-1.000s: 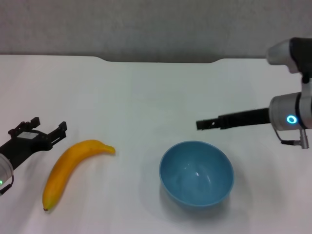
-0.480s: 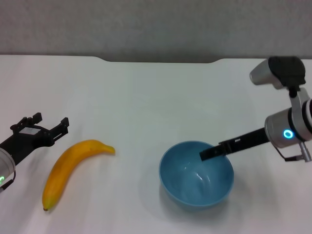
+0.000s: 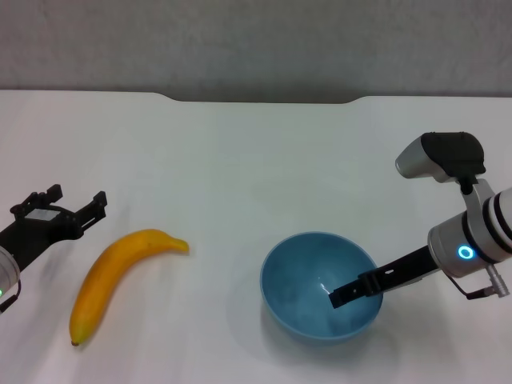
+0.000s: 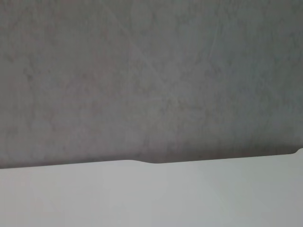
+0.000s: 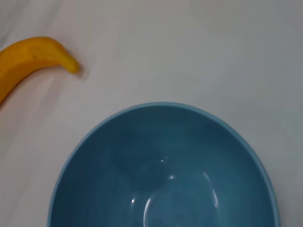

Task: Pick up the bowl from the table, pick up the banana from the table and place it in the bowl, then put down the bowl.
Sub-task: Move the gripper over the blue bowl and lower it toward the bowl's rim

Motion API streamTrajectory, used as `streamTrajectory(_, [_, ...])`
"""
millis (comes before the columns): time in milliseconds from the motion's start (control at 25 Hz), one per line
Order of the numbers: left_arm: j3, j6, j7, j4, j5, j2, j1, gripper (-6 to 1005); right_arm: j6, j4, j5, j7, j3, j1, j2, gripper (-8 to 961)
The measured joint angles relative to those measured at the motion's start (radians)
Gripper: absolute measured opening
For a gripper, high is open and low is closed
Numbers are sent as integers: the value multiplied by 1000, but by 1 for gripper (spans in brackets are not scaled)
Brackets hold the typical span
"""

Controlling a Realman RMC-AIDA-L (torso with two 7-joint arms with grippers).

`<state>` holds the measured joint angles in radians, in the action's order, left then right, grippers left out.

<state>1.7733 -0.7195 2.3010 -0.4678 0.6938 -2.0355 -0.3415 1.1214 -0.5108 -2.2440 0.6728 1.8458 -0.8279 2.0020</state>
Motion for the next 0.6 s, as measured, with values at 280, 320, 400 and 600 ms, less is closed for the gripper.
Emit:
streamTrajectory(280, [-1, 0, 0, 0, -1, -1, 2, 823, -8, -3, -31, -7, 3, -2, -1, 877])
streamTrajectory(320, [-1, 0, 0, 0, -1, -1, 2, 823, -10, -4, -34, -7, 6, -2, -1, 875])
streamTrajectory(400, [-1, 0, 0, 2, -1, -2, 2, 822, -17, -7, -38, -7, 12, -1, -2, 871])
streamTrajectory(600, [0, 0, 0, 14, -1, -2, -1, 821, -45, -17, -41, -7, 10, 1, -2, 617])
